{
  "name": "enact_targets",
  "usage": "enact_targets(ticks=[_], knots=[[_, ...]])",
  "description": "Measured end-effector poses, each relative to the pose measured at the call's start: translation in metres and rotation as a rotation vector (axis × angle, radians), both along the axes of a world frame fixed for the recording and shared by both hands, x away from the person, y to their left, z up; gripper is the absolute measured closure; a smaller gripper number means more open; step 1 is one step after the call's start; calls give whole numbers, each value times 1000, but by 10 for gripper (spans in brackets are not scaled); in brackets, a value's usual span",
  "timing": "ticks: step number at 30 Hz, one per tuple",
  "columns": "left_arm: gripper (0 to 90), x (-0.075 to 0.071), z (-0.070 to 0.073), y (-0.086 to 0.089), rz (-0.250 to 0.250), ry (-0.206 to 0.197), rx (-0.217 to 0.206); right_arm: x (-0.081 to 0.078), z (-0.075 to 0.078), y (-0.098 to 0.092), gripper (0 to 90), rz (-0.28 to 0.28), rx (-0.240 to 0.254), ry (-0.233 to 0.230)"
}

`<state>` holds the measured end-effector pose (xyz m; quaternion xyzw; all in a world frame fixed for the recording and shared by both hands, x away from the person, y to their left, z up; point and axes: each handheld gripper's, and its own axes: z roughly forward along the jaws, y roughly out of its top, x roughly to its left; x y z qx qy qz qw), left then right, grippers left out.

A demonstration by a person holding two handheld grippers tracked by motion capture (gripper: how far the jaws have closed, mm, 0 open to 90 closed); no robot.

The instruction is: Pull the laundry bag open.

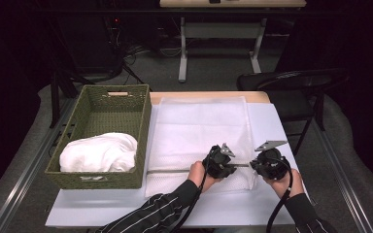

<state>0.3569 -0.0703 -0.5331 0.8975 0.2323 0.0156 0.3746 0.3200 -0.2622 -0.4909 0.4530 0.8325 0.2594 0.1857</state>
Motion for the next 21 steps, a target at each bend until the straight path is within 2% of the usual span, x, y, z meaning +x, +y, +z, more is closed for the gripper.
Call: enact_targets(ticks=[3, 21], knots=[[866, -1, -2, 5, 19, 5, -10, 1, 0, -2, 861, -4, -6, 2], [866, -3, 1, 40, 65, 4, 22, 3, -3, -5, 861, -26, -14, 19]])
